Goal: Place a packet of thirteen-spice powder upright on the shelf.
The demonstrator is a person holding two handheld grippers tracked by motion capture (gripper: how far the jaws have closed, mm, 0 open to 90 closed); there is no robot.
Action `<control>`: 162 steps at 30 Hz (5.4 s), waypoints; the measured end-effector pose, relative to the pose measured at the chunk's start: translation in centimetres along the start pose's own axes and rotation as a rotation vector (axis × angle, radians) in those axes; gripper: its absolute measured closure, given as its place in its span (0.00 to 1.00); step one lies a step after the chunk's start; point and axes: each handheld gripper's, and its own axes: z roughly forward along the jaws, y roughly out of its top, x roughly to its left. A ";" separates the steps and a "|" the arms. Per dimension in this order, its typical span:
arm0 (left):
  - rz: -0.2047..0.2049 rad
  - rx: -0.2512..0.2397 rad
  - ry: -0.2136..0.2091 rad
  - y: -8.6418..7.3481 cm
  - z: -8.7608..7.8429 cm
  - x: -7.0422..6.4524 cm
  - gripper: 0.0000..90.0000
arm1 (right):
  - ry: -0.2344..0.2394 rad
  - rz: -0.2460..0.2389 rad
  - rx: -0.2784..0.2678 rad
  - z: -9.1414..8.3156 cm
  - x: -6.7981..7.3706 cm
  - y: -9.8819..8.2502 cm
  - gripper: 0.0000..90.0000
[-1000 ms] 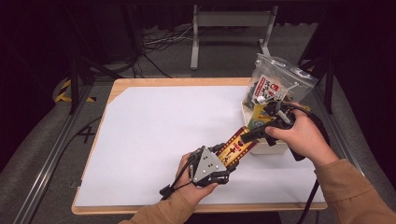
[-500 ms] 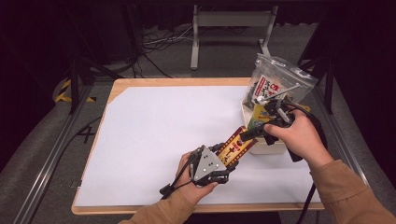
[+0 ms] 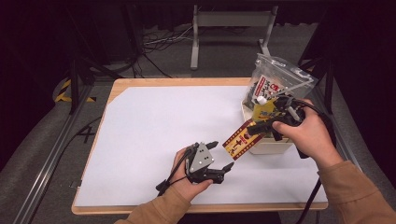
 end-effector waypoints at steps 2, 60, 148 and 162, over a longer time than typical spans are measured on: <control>0.004 0.017 0.001 0.0 -0.4 0.3 0.25 | -0.025 -0.043 -0.006 -0.5 0.0 0.0 0.76; -0.148 0.045 0.230 -2.6 -13.4 8.4 0.26 | -0.190 -0.752 0.259 -3.7 -2.6 2.5 0.76; -0.184 0.083 0.225 -3.6 -12.8 8.8 0.27 | -0.210 -0.937 0.475 1.6 -5.1 -0.5 0.73; -0.185 0.077 0.226 -3.7 -13.2 8.6 0.22 | -0.192 -0.895 0.345 0.3 -4.3 -1.1 0.59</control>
